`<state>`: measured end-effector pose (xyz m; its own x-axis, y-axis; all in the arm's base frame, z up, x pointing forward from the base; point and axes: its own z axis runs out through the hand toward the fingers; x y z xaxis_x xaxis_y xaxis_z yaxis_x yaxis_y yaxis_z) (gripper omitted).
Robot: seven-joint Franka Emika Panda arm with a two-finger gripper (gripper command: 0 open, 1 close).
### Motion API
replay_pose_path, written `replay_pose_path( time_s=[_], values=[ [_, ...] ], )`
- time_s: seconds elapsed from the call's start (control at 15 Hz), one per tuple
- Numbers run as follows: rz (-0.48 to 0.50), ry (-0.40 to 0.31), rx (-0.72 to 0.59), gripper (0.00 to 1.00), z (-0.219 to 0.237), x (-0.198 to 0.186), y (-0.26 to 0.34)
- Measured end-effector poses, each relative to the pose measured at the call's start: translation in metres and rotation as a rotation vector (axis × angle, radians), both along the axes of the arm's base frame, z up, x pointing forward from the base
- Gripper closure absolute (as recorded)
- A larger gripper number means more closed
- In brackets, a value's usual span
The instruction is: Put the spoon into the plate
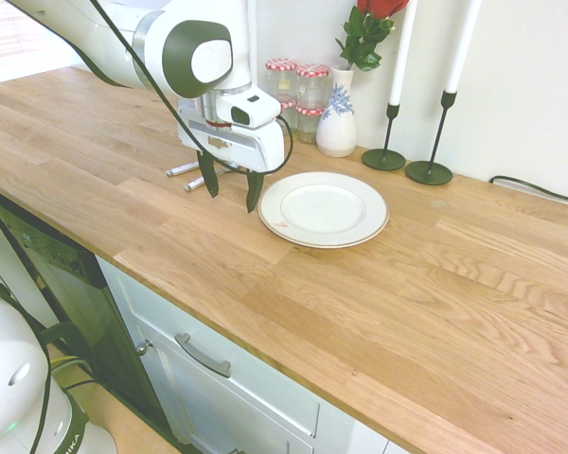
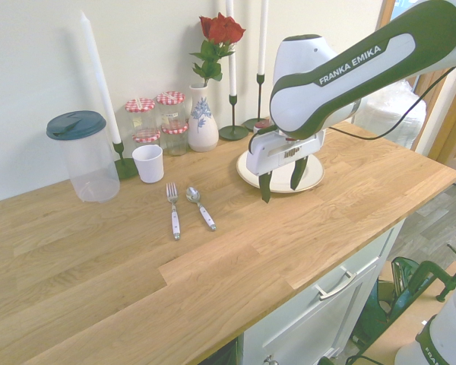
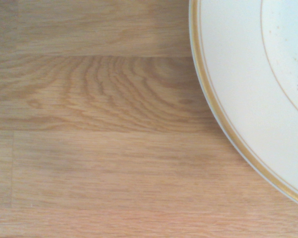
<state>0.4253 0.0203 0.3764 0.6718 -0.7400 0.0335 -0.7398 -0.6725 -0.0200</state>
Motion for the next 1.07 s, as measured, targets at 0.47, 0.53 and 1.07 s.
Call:
replay_pose_path(
  time_s=[0.47,0.53,1.07],
  values=[
    [-0.031,-0.047,-0.011,0.0,0.02,0.004,0.045],
    [-0.029,-0.056,-0.012,0.0,0.026,0.005,0.062],
    [-0.013,-0.068,0.007,0.0,0.003,0.027,0.135]
  ],
)
